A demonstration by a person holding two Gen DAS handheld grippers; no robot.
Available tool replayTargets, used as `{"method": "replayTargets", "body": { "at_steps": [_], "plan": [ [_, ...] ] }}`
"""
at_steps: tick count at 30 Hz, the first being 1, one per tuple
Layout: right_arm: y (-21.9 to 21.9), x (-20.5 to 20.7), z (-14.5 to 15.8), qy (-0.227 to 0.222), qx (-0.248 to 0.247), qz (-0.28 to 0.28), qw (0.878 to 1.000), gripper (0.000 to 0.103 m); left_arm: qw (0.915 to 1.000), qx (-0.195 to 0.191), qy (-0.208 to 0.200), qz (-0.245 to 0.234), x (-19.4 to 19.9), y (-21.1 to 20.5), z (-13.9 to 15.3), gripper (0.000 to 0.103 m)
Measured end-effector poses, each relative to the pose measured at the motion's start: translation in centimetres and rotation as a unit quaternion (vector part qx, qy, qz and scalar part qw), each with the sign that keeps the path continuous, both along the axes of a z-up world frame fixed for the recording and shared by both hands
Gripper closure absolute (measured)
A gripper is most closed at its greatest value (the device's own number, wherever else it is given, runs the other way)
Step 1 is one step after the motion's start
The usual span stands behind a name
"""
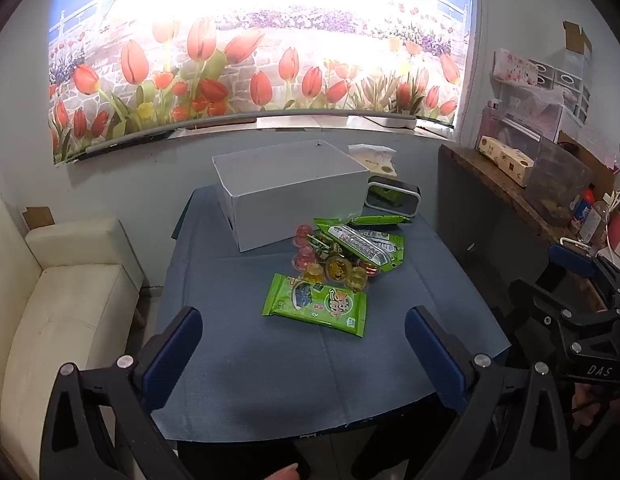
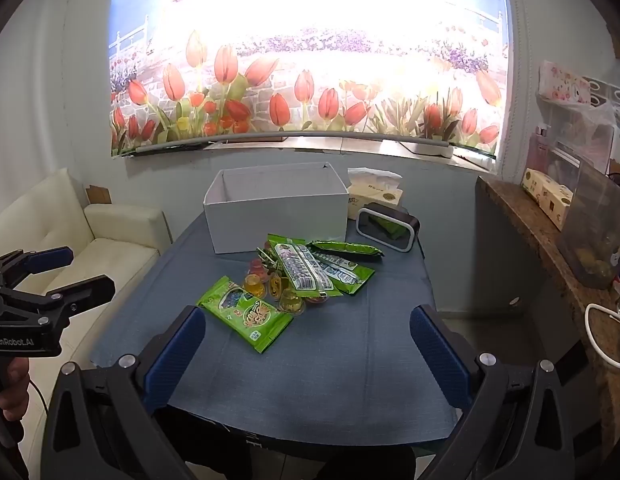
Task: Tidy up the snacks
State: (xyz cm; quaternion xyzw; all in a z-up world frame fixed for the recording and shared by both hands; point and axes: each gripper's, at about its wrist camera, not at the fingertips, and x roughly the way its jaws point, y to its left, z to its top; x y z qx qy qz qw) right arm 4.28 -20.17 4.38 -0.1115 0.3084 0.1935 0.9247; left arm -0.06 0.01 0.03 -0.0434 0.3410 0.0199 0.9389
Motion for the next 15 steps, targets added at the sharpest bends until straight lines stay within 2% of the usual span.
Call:
{"method": "replayTargets", "body": {
  "at_steps": [15],
  "plan": [
    [0.1, -0.07, 0.23, -0.006, -0.004, 0.002, 1.0, 0.0, 0.9999, 0.01, -0.002, -0.01, -0.26, -0.47, 0.19, 0.0]
  ]
}}
